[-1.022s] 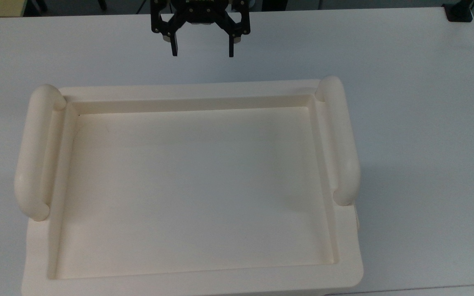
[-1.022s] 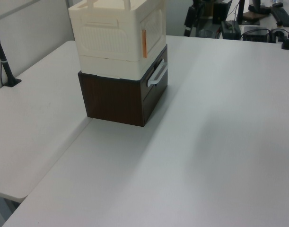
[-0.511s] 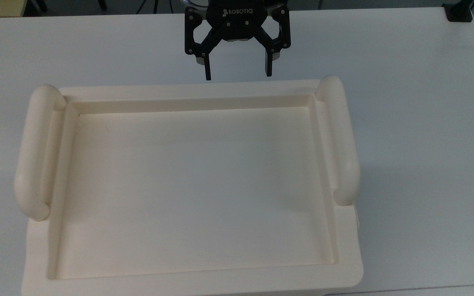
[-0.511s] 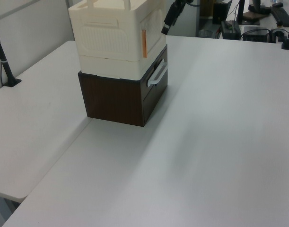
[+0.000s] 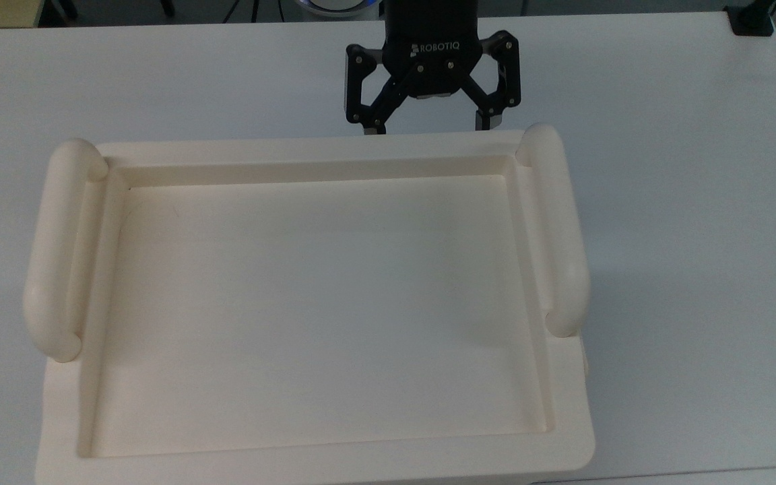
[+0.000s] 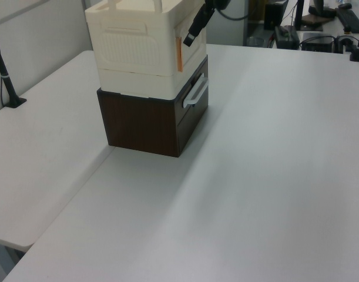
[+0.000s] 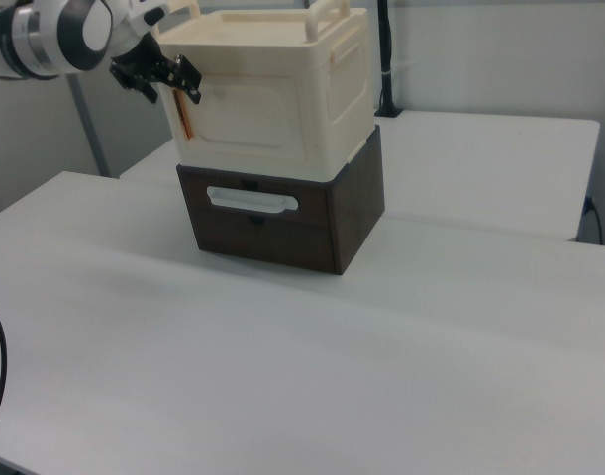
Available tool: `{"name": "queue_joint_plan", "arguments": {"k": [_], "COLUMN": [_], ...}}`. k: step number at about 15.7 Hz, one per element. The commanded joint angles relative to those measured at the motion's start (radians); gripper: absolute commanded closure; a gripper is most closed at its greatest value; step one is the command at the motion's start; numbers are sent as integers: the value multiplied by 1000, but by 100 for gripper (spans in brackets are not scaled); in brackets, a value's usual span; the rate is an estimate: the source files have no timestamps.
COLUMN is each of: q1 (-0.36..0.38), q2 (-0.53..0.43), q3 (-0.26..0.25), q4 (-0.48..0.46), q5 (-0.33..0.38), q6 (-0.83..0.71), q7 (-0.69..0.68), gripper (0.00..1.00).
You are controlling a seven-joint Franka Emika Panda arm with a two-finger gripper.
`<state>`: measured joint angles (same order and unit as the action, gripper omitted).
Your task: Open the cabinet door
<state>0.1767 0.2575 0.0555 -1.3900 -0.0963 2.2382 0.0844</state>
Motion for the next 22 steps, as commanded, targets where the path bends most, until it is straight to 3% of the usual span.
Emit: {"name": "queue_joint_plan", "arguments": {"k": [1,7,14,19,22], "q1": [7,24,29,27,27], "q2": [26,39,60,55,48], "q3": [-5,-5,-6,-6,-6], "q4": [19,14,12,12,3], "q5": [-49,-51,-68,-86,-85], "q6": [44,50,104,98,75], "q7": [5,12,57,77,77], "gripper": [4,23,34,75,85]}}
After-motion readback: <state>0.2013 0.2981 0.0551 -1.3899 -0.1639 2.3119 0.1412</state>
